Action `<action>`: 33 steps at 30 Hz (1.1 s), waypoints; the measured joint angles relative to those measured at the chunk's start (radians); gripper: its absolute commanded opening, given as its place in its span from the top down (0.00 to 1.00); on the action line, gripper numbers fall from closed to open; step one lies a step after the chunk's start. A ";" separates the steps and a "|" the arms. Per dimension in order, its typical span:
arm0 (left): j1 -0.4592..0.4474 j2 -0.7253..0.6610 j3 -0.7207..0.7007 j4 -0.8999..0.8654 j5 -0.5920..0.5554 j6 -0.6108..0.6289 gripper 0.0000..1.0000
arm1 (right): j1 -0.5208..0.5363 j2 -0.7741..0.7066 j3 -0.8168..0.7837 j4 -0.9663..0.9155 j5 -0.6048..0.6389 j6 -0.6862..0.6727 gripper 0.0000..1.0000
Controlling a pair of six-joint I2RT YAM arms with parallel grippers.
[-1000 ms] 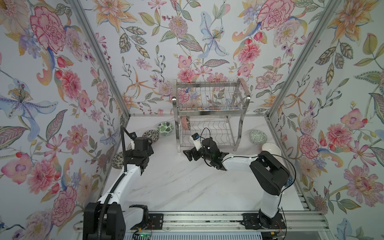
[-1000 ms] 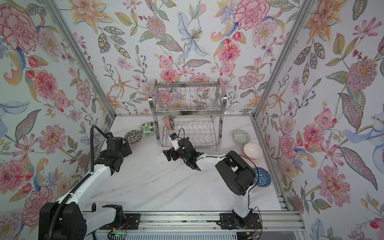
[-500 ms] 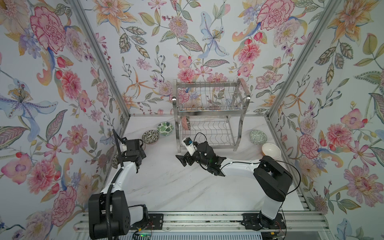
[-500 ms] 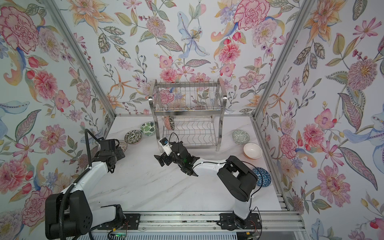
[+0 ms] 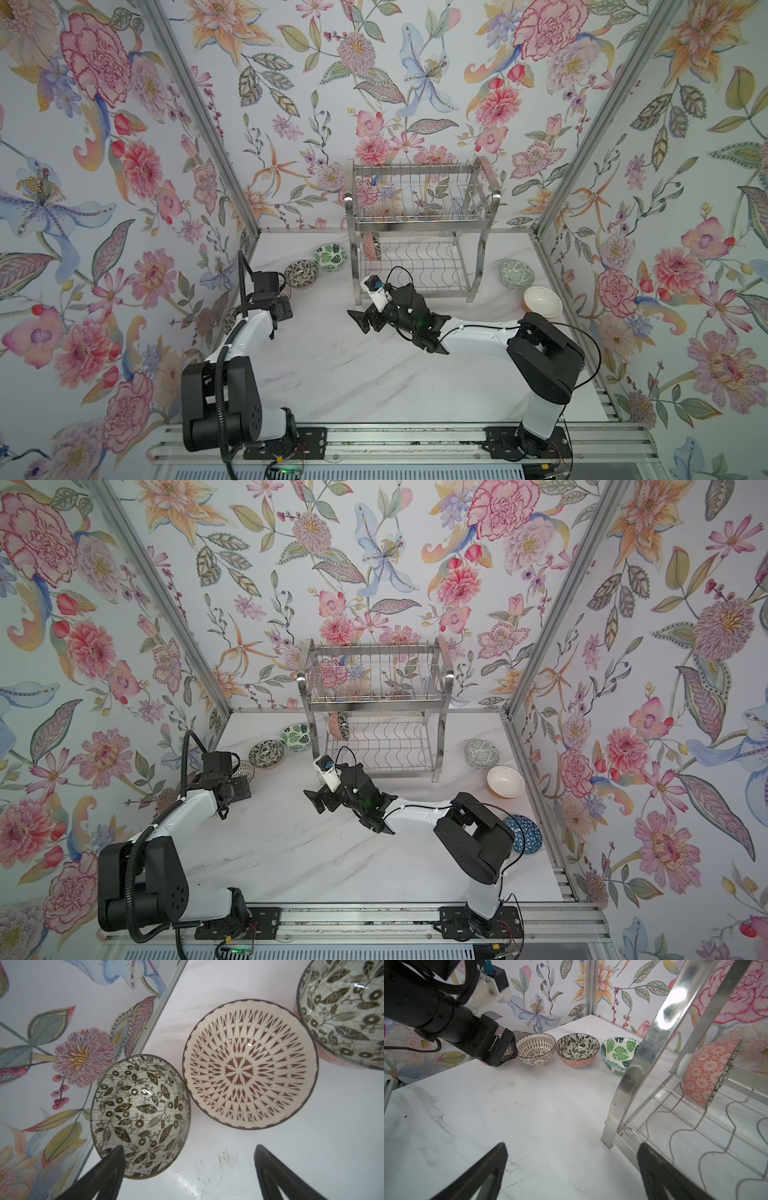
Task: Load bowls into a dish rack
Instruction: Pick up the bowl from the middle-left of the table.
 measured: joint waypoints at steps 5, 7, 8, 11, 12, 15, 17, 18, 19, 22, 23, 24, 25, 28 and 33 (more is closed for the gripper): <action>0.028 0.043 0.000 0.002 0.032 0.028 0.21 | -0.011 0.000 -0.005 0.021 -0.001 0.011 0.01; 0.039 0.052 0.000 0.010 0.035 0.037 0.24 | -0.018 0.000 -0.009 0.027 -0.001 0.017 0.01; 0.043 0.054 0.000 0.014 0.038 0.042 0.26 | -0.022 0.000 -0.010 0.027 -0.002 0.022 0.01; 0.048 0.061 0.000 0.023 0.045 0.051 0.33 | -0.030 0.000 -0.010 0.032 -0.004 0.032 0.01; 0.048 0.067 0.000 0.027 0.050 0.056 0.37 | -0.032 0.000 -0.010 0.034 -0.005 0.036 0.01; 0.048 0.092 0.000 0.034 0.057 0.062 0.42 | -0.036 0.000 -0.011 0.039 -0.006 0.051 0.01; 0.048 0.109 0.000 0.034 0.057 0.064 0.43 | -0.038 0.000 -0.019 0.048 -0.009 0.061 0.01; 0.050 0.116 0.000 0.034 0.057 0.064 0.46 | -0.039 0.000 -0.024 0.051 -0.012 0.066 0.01; 0.051 0.119 0.000 0.034 0.057 0.065 0.47 | -0.039 0.000 -0.028 0.053 -0.013 0.071 0.01; 0.055 0.119 0.000 0.037 0.055 0.063 0.60 | -0.042 0.000 -0.037 0.059 -0.016 0.084 0.01; 0.058 0.119 0.000 0.038 0.056 0.065 0.61 | -0.043 0.000 -0.039 0.062 -0.017 0.087 0.01; 0.059 0.119 0.000 0.038 0.057 0.065 0.66 | -0.043 0.000 -0.041 0.066 -0.019 0.092 0.01; 0.059 0.119 0.000 0.039 0.056 0.064 0.70 | -0.043 0.000 -0.042 0.069 -0.020 0.095 0.01; 0.062 0.125 0.000 0.042 0.058 0.064 0.71 | -0.044 0.000 -0.044 0.080 -0.023 0.103 0.01; 0.074 0.154 0.000 0.043 0.068 0.060 0.82 | -0.044 0.000 -0.057 0.093 -0.023 0.113 0.01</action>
